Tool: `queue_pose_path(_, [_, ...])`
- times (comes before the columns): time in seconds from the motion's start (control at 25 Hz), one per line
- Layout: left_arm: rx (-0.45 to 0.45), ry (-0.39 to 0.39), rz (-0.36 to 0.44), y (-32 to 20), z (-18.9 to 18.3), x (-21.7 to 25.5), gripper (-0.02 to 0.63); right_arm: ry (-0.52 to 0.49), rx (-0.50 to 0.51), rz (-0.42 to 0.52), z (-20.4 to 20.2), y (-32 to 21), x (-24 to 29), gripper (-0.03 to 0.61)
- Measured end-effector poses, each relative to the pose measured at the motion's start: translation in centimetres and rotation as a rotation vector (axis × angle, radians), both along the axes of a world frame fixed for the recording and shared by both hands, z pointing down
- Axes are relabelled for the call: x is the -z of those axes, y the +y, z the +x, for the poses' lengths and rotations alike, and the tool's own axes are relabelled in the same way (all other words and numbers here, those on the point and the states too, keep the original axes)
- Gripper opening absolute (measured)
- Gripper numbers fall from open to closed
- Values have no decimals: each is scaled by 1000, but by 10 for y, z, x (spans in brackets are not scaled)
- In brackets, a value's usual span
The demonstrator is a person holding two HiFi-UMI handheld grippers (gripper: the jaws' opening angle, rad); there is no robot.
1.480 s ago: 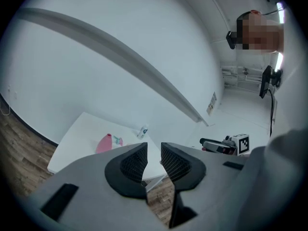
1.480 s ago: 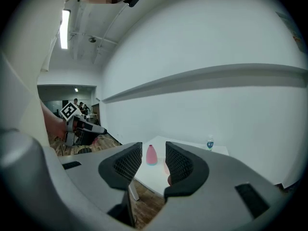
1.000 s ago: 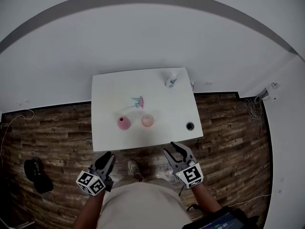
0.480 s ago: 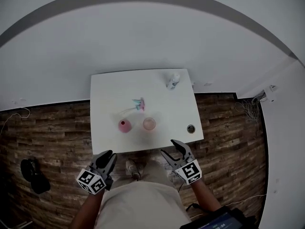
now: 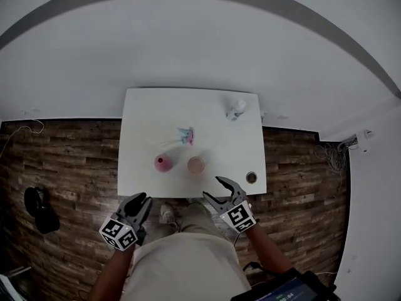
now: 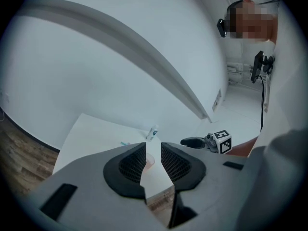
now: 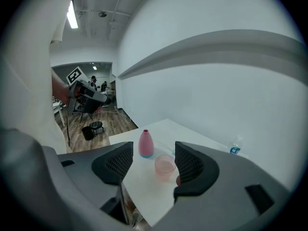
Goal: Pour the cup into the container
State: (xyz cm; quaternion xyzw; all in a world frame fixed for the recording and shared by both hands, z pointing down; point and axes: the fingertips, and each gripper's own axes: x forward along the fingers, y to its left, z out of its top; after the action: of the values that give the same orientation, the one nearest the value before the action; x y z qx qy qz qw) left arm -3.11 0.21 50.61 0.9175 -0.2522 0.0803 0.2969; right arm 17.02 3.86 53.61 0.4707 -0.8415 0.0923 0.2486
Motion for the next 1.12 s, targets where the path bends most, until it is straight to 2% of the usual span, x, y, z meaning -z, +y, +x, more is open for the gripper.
queue_pose_path(0.2, [82, -28, -18, -9, 17, -1, 92, 68, 136, -62, 12, -19, -32, 280])
queue_pose_path(0.44, [155, -83, -15, -20, 34, -8, 92, 93, 260, -113, 25, -47, -73, 316])
queue_pose_path(0.84, [226, -179, -6, -31, 51, -30, 92, 163, 438, -159, 30, -73, -135, 322])
queue_pose_path(1.12, [275, -216, -30, -33, 55, -46, 92, 163, 523, -204, 29, -79, -172, 346])
